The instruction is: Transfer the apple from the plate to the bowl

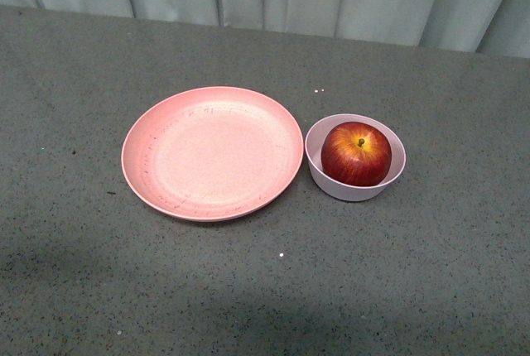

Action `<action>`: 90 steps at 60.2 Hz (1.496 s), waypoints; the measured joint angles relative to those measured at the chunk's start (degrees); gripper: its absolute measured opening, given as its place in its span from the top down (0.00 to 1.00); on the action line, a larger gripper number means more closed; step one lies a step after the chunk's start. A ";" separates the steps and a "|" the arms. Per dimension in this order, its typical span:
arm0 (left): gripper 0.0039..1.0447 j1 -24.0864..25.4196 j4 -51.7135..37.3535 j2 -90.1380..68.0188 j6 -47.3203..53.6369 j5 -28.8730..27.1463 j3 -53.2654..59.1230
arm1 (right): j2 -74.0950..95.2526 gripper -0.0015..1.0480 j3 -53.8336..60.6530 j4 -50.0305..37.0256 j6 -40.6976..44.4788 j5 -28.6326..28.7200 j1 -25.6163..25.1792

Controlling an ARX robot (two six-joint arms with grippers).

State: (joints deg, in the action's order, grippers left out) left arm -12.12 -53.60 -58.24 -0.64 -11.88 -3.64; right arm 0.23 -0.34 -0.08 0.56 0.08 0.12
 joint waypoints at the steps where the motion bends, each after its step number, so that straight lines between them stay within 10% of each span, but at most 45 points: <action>1: 0.86 0.44 0.74 0.92 0.00 0.39 0.22 | 0.00 0.09 0.00 0.00 0.00 0.00 0.00; 28: 0.97 11.72 21.29 25.31 0.28 11.41 2.49 | 0.00 0.09 0.00 0.00 0.00 -0.04 0.00; 90: 0.97 11.98 53.27 57.72 0.39 11.89 2.51 | 0.00 0.09 0.00 0.00 0.00 -0.04 0.00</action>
State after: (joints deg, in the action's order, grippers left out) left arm -0.14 -0.34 -0.51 -0.25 0.01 -1.13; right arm 0.23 -0.34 -0.08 0.56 0.03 0.12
